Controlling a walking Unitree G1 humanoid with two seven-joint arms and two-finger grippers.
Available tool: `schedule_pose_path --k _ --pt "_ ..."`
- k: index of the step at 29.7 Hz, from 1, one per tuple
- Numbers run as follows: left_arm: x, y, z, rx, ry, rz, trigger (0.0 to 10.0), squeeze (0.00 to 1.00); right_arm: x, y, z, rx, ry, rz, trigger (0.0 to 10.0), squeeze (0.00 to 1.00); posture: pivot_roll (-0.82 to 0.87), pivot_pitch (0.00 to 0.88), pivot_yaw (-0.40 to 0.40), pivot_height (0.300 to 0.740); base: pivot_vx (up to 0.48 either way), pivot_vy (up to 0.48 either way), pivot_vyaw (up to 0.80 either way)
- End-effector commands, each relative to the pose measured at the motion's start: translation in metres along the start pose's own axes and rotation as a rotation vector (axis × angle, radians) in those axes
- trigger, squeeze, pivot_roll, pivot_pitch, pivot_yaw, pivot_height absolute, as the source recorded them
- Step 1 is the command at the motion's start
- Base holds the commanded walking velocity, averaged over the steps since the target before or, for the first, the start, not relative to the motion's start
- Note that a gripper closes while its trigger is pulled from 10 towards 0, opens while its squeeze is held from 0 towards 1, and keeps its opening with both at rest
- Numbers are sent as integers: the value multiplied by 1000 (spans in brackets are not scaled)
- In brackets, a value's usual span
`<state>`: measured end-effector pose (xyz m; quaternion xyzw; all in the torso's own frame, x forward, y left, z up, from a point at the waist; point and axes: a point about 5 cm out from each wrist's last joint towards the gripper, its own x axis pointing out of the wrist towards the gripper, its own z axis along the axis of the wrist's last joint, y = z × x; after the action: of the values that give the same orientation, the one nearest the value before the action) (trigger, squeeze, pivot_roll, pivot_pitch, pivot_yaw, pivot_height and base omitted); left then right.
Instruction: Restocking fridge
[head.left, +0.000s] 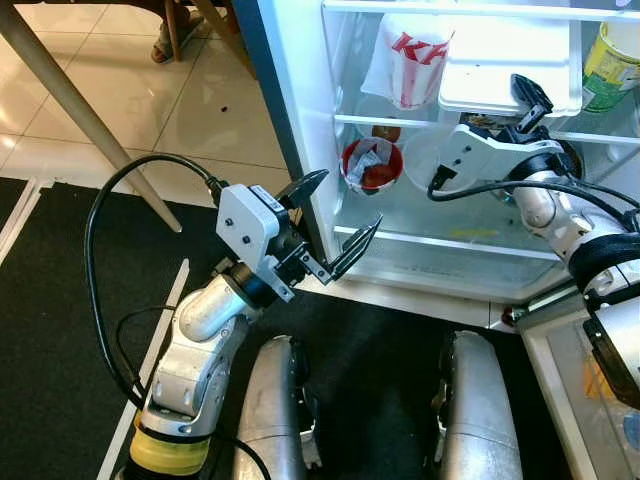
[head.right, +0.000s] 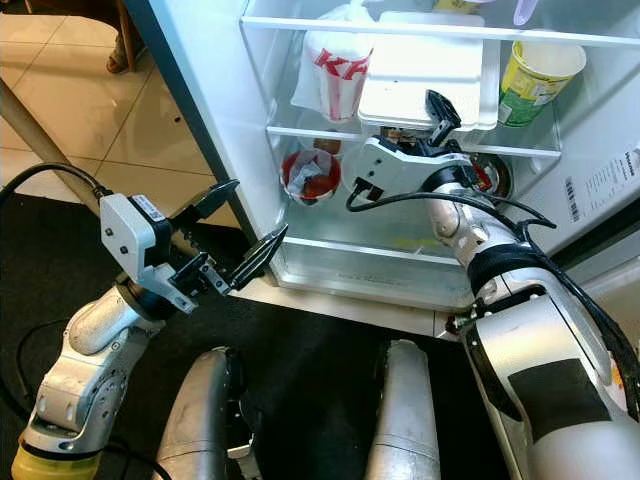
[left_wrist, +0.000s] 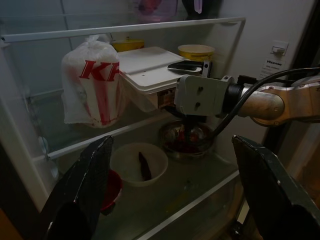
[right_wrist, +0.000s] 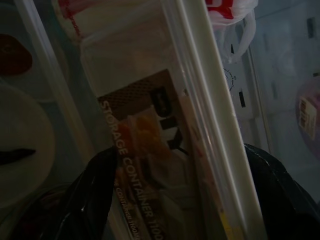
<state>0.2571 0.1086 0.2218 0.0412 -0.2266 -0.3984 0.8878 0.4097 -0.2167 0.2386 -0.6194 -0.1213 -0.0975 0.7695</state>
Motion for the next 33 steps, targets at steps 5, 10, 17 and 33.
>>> schedule_pose_path --k 5,10,17,33 --pt "-1 -3 -3 -6 1 -17 10000 0 -3 3 -3 -29 -19 7 10000 31 83 356 94 580 0 0 0" --pt "-1 -3 -3 -5 -2 -18 10000 0 -5 6 -3 -52 -33 14 10000 0 83 351 91 580 0 0 0" --pt "-1 -3 -3 -7 -4 -17 10000 0 -9 9 -2 -39 -87 36 10000 0 78 349 90 580 0 0 0" --pt "0 -4 -4 -15 -9 -22 10000 0 -9 2 -2 -59 -135 11 2745 0 69 348 94 580 0 0 0"
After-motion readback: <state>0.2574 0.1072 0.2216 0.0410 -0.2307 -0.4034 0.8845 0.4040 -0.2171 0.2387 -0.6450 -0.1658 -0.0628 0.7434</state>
